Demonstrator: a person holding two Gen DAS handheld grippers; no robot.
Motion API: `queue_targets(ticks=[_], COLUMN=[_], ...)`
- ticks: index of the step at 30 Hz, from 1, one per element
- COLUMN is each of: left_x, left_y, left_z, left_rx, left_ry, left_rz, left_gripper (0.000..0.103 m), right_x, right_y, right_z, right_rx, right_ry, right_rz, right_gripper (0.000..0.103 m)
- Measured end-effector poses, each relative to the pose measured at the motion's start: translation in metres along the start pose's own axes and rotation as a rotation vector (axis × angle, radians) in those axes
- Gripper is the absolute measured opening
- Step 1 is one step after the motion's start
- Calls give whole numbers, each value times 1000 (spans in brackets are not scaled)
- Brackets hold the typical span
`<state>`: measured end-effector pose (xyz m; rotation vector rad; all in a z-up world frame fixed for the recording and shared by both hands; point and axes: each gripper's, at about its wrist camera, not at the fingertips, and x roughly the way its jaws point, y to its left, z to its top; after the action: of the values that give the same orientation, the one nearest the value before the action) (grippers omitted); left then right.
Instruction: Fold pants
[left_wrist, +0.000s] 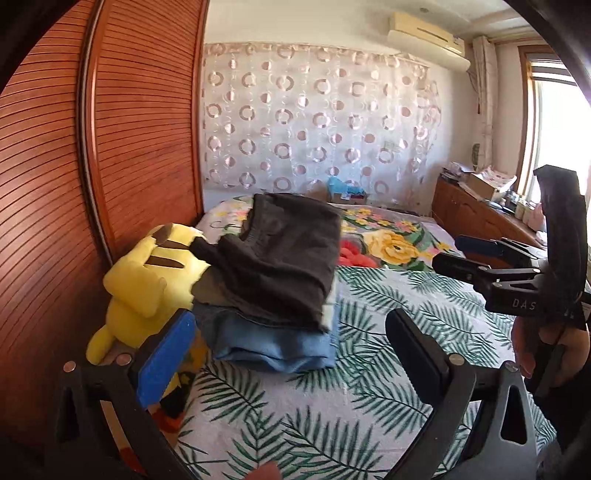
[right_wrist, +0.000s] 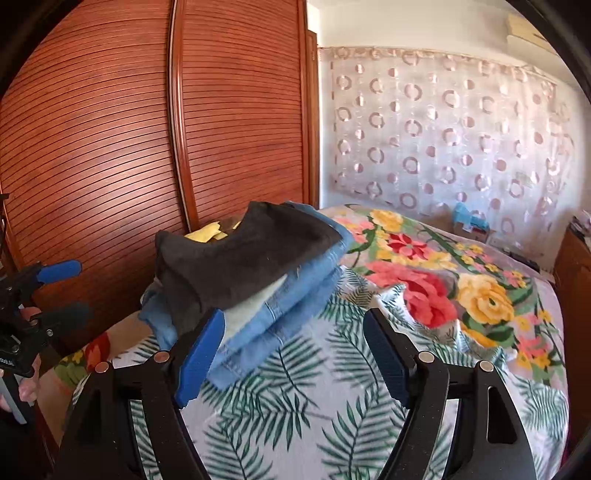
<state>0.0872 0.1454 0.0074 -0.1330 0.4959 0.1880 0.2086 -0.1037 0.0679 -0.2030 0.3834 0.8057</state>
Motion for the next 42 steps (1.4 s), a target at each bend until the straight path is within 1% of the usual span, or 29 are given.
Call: queue_targets(ticks=[3,9,20,29,33,38,42], left_x=[0,4,0,-12,-21,-33,-42], left_y=[-13,-36,-74,-100,-108,-119,-128], left_z=[-6,-14,-22,-37,-40,-41,-40], left_rx=[21,50,101,132,138,151,156], left_ry=[13,40,56,70,72,61,51], left_rz=[-49,-96,-160,-189,-202,-217,-232], left_gripper=[103,103,103,103,103,103,103], right_x=[-16,-40,-78,-109,-126,-148,-166], right_y=[6,14,23,35,42,53,66], right_z=[-9,-24,-45,-63,-73,-81,-90], right_rx=[13,46,117,189,219,240,258], right_ry=[-10,-9,-3,-14,-27,-38,-52], right_rz=[-24,-80,-172,-224,-243,-280,-301], right_gripper=[80,82,84,85,95,101,102])
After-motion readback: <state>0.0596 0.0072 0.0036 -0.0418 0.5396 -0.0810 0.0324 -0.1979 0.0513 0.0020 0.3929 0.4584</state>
